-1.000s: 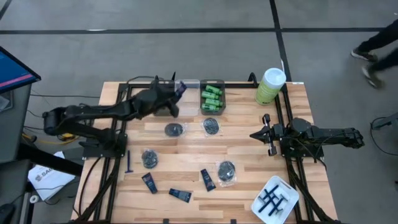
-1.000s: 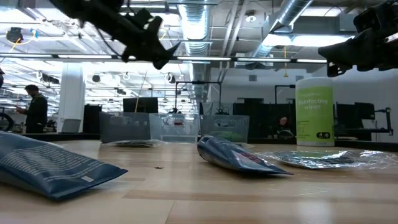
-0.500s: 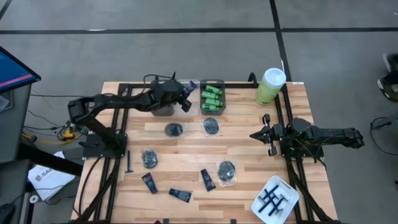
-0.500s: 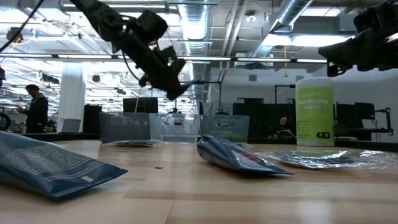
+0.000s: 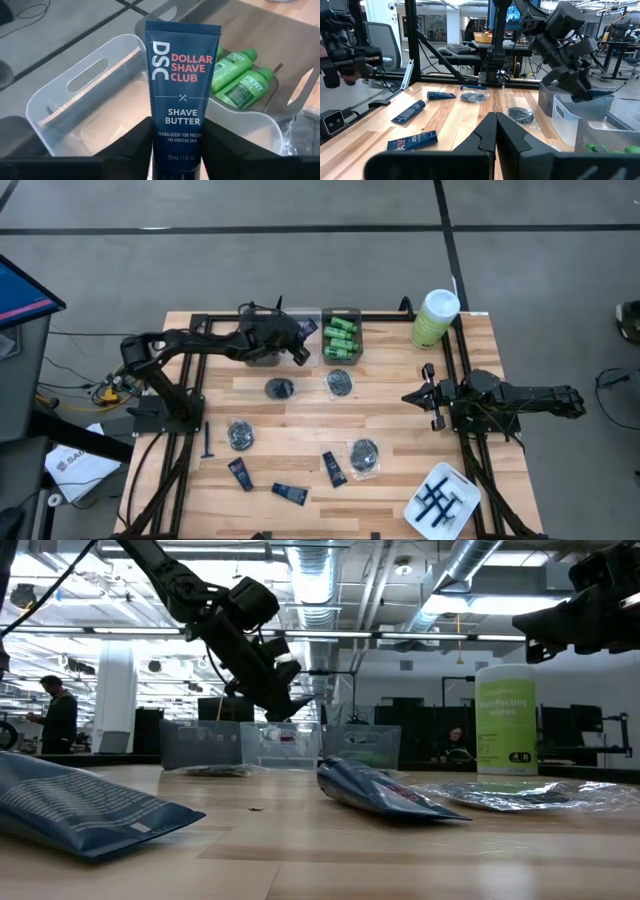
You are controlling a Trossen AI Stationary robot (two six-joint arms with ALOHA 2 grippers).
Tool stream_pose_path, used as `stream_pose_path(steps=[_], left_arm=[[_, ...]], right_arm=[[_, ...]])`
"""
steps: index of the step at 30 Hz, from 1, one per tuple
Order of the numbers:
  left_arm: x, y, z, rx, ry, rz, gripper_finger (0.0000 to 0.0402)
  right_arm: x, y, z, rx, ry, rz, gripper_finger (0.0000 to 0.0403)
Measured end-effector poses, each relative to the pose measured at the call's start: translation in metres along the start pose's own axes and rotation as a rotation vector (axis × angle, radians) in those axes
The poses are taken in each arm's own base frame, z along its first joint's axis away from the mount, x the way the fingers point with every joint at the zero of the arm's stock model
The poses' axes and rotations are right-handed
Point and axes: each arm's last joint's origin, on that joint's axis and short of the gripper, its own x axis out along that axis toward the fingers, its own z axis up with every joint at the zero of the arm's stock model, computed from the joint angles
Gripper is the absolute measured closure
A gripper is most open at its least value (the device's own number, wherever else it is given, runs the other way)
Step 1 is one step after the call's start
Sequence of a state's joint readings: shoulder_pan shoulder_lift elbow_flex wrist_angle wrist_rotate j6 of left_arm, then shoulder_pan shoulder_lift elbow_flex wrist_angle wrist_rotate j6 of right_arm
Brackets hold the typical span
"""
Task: Pick & Place Travel size toiletries
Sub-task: Put the blue shave cream into the transparent bin
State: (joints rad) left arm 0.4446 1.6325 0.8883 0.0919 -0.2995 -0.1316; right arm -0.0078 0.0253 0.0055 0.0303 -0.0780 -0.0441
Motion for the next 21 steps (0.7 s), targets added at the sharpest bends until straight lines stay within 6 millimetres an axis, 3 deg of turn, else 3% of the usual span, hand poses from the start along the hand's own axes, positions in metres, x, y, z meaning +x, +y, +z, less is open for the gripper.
stream_pose_path(steps=[12,16,21], left_arm=[[-0.014,-0.007,0.006,0.033,-0.023,-0.047,0.0082],[-0.037,-0.026,0.014,0.113,-0.078,-0.253,0.0071],[-0.074,-0.064,0.016,0.318,-0.157,-0.62,0.0086]], right_arm=[[0.0,0.0,0.0,0.0,0.0,0.0,0.0403],[0.0,0.0,0.0,0.0,0.0,0.0,0.0403],[0.0,0.0,0.0,0.0,0.0,0.0,0.0403]])
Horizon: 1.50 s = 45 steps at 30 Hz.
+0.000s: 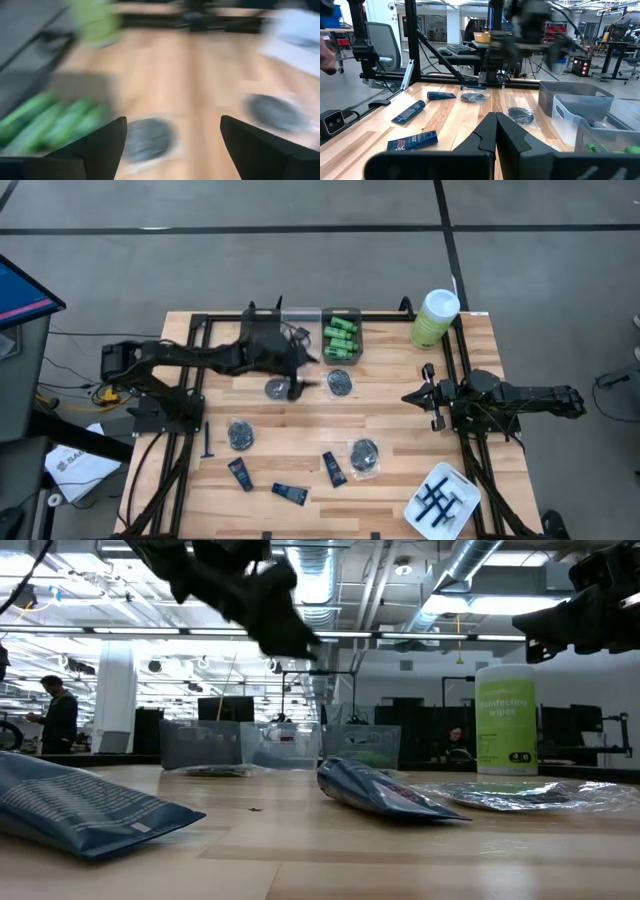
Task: Pick & Place Travel size toiletries
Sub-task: Put the blue shave cream into the transparent bin
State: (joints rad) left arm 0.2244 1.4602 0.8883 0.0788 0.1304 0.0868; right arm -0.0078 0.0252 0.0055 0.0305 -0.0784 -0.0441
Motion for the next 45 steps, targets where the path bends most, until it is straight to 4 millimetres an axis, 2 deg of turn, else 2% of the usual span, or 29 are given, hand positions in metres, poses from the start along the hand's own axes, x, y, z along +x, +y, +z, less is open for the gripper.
stream_pose_path(steps=[4,9,19,28,34,41,45], left_arm=[[0.003,-0.038,0.002,0.137,-0.009,-0.163,0.0087],[0.023,-0.075,-0.012,0.27,0.007,-0.32,0.0079],[0.072,-0.118,-0.049,0.318,-0.038,-0.597,0.0075],[0.101,-0.126,-0.08,0.352,-0.043,-0.648,0.0075],[0.116,-0.129,-0.093,0.35,-0.012,-0.703,0.0075],[0.127,-0.128,-0.104,0.339,0.026,-0.701,0.0077],[0.131,-0.127,-0.114,0.332,0.06,-0.704,0.0091]], right_arm=[[0.0,0.0,0.0,0.0,0.0,0.0,0.0403],[0.0,0.0,0.0,0.0,0.001,0.0,0.0403],[0.0,0.0,0.0,0.0,0.001,0.0,0.0403],[0.0,0.0,0.0,0.0,0.0,0.0,0.0403],[0.0,0.0,0.0,0.0,0.0,0.0,0.0403],[0.0,0.0,0.0,0.0,0.0,0.0,0.0403],[0.0,0.0,0.0,0.0,0.0,0.0,0.0403]])
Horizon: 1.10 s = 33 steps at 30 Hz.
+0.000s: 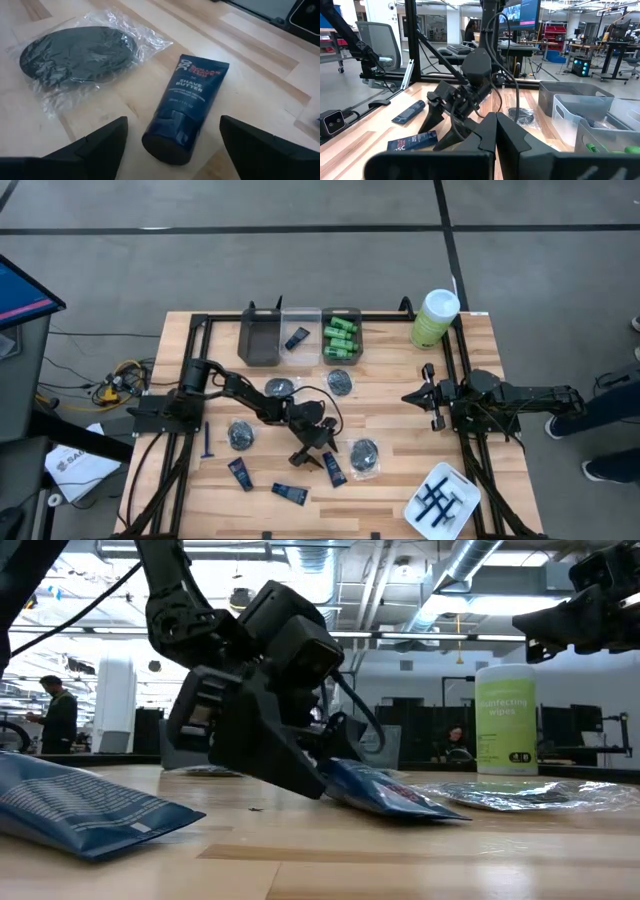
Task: Pick & Place Travel size toiletries
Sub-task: Put the blue shave cream into the transparent bin
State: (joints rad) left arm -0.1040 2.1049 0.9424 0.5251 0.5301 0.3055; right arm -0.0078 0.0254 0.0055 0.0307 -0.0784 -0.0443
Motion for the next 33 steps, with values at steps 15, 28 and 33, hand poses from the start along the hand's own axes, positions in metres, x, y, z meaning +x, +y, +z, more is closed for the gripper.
stream_pose_path(steps=[15,28,33], left_arm=[[-0.0008,-0.0006,0.0007,-0.006,0.008,0.005,0.021],[0.0005,-0.0035,0.0012,-0.08,0.005,-0.012,0.0272],[-0.0004,-0.0037,0.0025,-0.099,0.004,-0.013,0.0263]], right_arm=[[0.0,0.0,0.0,0.0,0.0,0.0,0.0403],[0.0,0.0,-0.0001,0.0,0.0,0.0,0.0403],[0.0,0.0,-0.0001,0.0,0.001,0.0,0.0403]])
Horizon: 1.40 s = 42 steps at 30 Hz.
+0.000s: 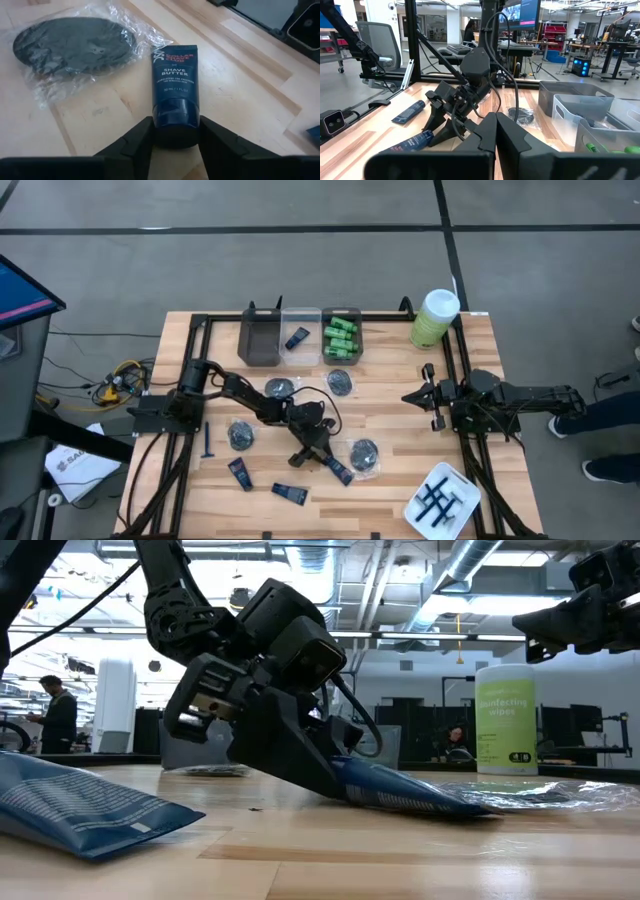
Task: Pick & Place Travel size toiletries
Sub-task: Put the blue shave cream into the transparent bin
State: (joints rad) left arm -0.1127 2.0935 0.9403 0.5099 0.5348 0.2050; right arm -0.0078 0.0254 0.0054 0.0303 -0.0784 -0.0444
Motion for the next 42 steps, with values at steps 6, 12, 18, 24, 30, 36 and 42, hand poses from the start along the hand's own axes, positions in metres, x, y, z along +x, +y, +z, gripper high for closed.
stream_pose_path(steps=[6,12,18,24,30,36,42], left_arm=[[-0.013,-0.005,0.019,-0.003,-0.049,0.0,0.028],[-0.043,-0.011,0.046,0.009,-0.105,0.16,0.0263],[-0.094,-0.01,0.062,-0.004,-0.159,0.552,0.0274],[-0.161,-0.001,0.055,-0.156,-0.22,1.018,0.0265],[-0.217,0.008,0.027,-0.358,-0.3,1.342,0.027],[-0.243,0.025,-0.001,-0.519,-0.334,1.43,0.027],[-0.241,0.037,-0.016,-0.574,-0.289,1.414,0.0269]], right_arm=[[0.0,0.0,0.0,0.0,0.0,0.0,0.0403],[0.0,0.0,0.0,0.0,0.0,0.0,0.0403],[0.0,0.0,0.0,0.0,0.0,0.0,0.0403],[0.0,0.0,0.0,0.0,-0.001,0.001,0.0403],[0.0,0.0,0.0,0.0,0.002,0.002,0.0403],[0.0,0.0,0.0,0.0,0.0,0.002,0.0403],[0.0,0.0,0.0,0.0,0.0,0.002,0.0403]])
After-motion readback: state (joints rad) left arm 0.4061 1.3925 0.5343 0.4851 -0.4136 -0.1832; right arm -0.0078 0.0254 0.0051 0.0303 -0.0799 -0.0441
